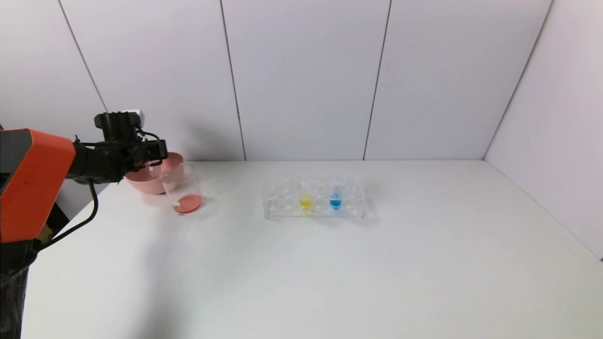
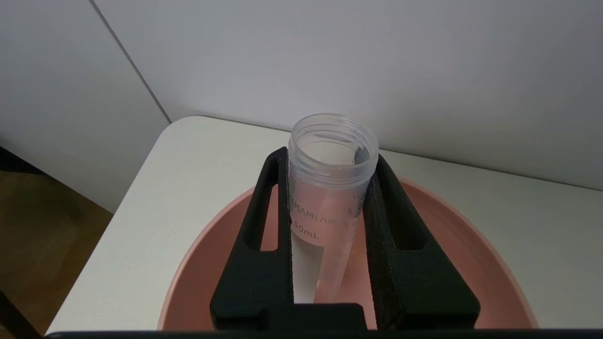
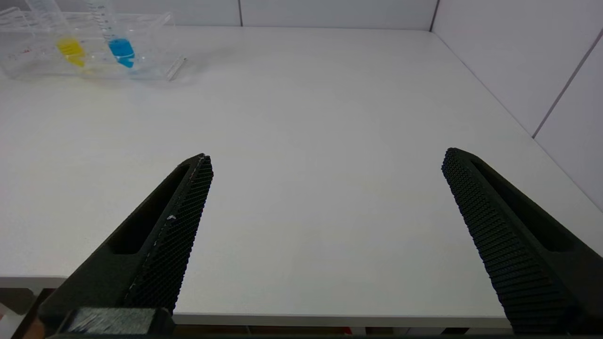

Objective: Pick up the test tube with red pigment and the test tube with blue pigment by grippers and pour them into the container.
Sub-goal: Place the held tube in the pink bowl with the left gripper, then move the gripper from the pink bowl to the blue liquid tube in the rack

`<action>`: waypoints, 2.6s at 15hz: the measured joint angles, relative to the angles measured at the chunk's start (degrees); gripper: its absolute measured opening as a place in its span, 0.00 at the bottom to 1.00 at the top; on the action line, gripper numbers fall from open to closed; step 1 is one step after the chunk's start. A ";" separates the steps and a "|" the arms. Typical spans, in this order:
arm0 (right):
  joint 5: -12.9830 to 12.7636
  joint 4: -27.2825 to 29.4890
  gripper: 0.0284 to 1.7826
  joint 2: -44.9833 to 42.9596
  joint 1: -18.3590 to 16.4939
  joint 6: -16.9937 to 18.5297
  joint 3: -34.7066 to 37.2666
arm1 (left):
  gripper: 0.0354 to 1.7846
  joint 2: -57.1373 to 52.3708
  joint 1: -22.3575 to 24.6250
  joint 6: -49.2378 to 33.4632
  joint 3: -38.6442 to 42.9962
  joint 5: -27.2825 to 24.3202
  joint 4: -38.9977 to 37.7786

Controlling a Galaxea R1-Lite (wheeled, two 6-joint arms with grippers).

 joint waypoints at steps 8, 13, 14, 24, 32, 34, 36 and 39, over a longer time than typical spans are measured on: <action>0.02 0.02 1.00 0.00 0.00 -0.02 0.00 | 0.68 0.11 0.63 -0.02 -0.48 -0.63 0.05; 0.00 0.02 1.00 0.00 0.00 0.01 0.00 | 0.97 -3.51 0.52 -0.05 2.84 -1.49 -0.96; 0.00 0.00 1.00 0.00 0.00 0.00 0.00 | 0.99 -5.18 0.40 -0.05 4.52 -1.90 -2.01; 0.00 0.02 1.00 0.00 0.00 0.01 0.00 | 0.99 -27.32 -2.90 0.06 25.71 -9.12 -8.58; 0.00 0.02 1.00 0.00 0.00 0.01 0.00 | 0.99 -43.06 -10.58 0.52 39.63 -10.97 -10.59; 0.02 0.02 1.00 0.00 0.00 0.01 0.00 | 0.99 -46.34 -14.47 0.61 43.26 -10.28 -10.62; 0.02 0.02 1.00 0.00 0.00 0.00 0.00 | 0.99 -49.04 -19.37 0.94 46.60 -8.53 -10.62; 0.02 0.02 1.00 0.00 0.00 0.01 0.00 | 0.99 -51.86 -27.17 2.67 51.21 -5.51 -10.62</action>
